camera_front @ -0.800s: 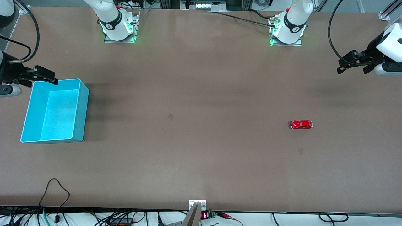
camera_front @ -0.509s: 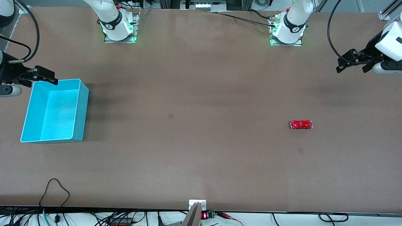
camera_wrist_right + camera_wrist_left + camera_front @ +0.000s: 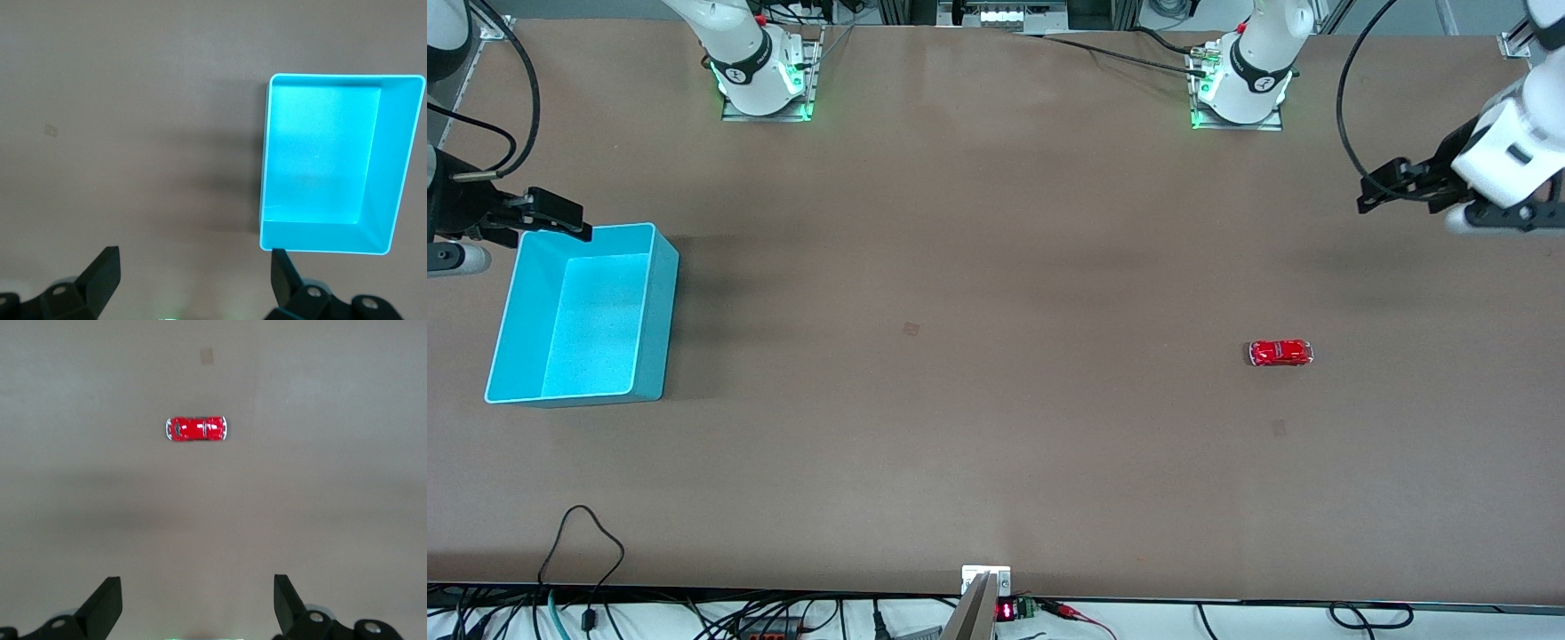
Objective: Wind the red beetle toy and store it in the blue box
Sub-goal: 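Move the left gripper down over the red toy car, then lower the left gripper and close it on the red car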
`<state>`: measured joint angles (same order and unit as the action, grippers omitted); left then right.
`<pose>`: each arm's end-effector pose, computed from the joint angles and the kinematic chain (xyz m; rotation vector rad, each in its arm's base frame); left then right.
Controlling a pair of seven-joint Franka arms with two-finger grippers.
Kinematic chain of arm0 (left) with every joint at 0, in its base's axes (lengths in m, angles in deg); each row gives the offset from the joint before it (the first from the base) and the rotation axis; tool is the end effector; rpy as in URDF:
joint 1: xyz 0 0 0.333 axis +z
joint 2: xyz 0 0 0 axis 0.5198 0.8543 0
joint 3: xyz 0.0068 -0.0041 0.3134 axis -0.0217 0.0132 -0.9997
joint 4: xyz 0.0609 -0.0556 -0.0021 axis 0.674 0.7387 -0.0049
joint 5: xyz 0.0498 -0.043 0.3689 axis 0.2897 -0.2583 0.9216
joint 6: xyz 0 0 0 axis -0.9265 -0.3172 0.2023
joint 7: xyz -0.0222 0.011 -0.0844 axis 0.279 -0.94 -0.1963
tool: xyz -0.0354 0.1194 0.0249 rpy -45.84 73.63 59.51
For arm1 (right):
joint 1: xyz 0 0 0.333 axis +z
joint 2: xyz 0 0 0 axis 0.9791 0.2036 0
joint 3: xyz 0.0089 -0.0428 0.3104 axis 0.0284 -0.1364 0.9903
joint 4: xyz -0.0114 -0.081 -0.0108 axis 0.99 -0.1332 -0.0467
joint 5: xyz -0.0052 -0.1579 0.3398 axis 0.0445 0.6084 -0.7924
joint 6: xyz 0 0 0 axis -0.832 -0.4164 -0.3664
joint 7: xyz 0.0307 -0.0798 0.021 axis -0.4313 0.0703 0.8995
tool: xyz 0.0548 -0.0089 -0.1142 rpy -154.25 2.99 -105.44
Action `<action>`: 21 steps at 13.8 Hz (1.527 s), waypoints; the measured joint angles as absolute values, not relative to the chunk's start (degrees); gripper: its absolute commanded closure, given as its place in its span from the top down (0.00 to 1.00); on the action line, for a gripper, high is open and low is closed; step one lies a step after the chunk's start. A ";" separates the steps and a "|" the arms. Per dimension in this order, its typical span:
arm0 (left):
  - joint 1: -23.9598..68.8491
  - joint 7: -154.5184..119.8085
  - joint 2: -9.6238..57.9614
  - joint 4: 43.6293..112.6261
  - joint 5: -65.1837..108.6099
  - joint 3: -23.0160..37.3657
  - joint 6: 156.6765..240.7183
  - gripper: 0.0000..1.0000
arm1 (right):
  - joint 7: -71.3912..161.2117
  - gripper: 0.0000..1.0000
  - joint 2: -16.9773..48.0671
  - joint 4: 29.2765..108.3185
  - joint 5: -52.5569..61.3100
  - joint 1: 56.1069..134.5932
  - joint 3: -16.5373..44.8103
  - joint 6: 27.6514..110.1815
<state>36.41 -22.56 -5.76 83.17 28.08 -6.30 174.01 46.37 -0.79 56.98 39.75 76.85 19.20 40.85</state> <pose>0.5025 -0.0039 0.5297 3.0951 0.0512 -0.2190 0.5639 -0.0138 0.5528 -3.0987 -0.1267 0.1826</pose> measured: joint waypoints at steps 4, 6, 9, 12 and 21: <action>36.40 -22.63 1.66 81.45 28.08 -6.26 172.83 1.00 | 46.37 1.00 0.33 57.10 39.75 76.84 19.12 40.84; 36.38 -22.67 4.16 81.44 28.08 -6.24 174.73 1.00 | 46.38 1.00 0.97 57.10 39.75 76.90 19.14 40.84; 36.36 -26.19 7.45 84.43 28.13 -6.21 182.20 1.00 | 46.39 1.00 1.61 57.11 39.75 76.93 19.19 40.78; 36.34 -36.09 9.92 88.44 32.24 -6.19 189.98 1.00 | 46.41 1.00 2.09 57.12 39.75 76.95 19.26 40.50; 36.59 -77.31 15.55 98.38 42.23 -6.20 212.88 1.00 | 46.43 1.00 2.60 57.12 39.75 76.95 19.29 40.32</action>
